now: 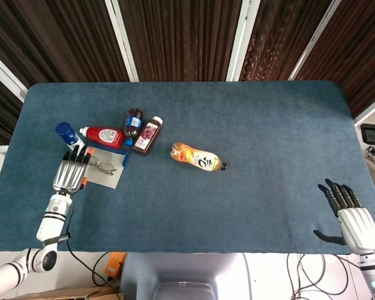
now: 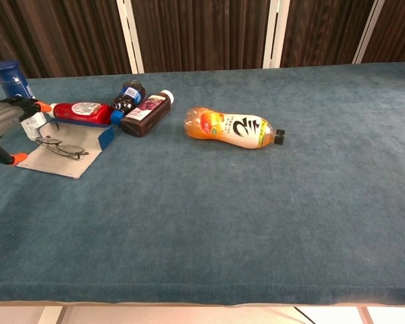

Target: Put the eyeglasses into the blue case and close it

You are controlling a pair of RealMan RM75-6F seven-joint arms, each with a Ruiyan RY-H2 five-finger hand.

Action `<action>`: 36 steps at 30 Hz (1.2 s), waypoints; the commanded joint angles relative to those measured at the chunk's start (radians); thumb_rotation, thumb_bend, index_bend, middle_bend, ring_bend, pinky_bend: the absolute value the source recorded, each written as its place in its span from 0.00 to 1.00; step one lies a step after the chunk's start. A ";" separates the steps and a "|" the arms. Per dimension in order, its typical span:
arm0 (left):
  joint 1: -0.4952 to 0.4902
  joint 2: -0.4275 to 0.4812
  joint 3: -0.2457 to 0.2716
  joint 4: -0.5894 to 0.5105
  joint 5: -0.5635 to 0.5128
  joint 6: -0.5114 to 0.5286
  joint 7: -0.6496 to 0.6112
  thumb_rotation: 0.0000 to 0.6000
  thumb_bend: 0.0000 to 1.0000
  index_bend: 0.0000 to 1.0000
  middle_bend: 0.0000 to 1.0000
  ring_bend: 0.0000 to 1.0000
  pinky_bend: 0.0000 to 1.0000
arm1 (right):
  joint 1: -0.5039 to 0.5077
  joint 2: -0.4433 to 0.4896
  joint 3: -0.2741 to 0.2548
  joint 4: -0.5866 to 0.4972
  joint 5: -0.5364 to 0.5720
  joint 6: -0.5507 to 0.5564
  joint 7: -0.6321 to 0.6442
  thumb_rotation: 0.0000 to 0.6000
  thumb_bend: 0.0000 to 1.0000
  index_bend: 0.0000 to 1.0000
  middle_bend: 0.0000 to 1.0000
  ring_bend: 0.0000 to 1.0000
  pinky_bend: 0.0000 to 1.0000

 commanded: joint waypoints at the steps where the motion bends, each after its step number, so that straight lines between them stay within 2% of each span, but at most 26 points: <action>1: 0.037 0.024 0.033 -0.035 0.032 0.047 -0.049 1.00 0.28 0.15 0.04 0.00 0.18 | 0.002 -0.003 0.000 -0.002 0.000 -0.004 -0.007 1.00 0.07 0.00 0.00 0.00 0.00; 4: 0.043 -0.005 0.061 0.014 0.086 0.065 -0.130 1.00 0.27 0.29 0.07 0.03 0.19 | 0.003 -0.005 -0.003 -0.004 -0.006 -0.006 -0.011 1.00 0.07 0.00 0.00 0.00 0.00; 6: 0.044 -0.030 0.074 0.062 0.108 0.067 -0.174 1.00 0.27 0.34 0.09 0.03 0.19 | 0.003 -0.004 -0.005 -0.005 -0.010 -0.004 -0.010 1.00 0.07 0.00 0.00 0.00 0.00; 16: 0.043 -0.157 0.107 0.275 0.199 0.113 -0.382 1.00 0.27 0.45 0.13 0.05 0.19 | 0.003 -0.003 -0.003 -0.002 -0.004 -0.004 -0.006 1.00 0.07 0.00 0.00 0.00 0.00; 25: 0.032 -0.246 0.121 0.416 0.245 0.137 -0.503 1.00 0.27 0.47 0.15 0.06 0.19 | 0.002 -0.001 -0.002 -0.001 -0.004 -0.002 0.000 1.00 0.07 0.00 0.00 0.00 0.00; 36: 0.011 -0.313 0.111 0.551 0.247 0.111 -0.554 1.00 0.27 0.48 0.17 0.07 0.19 | 0.000 0.000 0.000 0.000 -0.001 0.002 0.003 1.00 0.07 0.00 0.00 0.00 0.00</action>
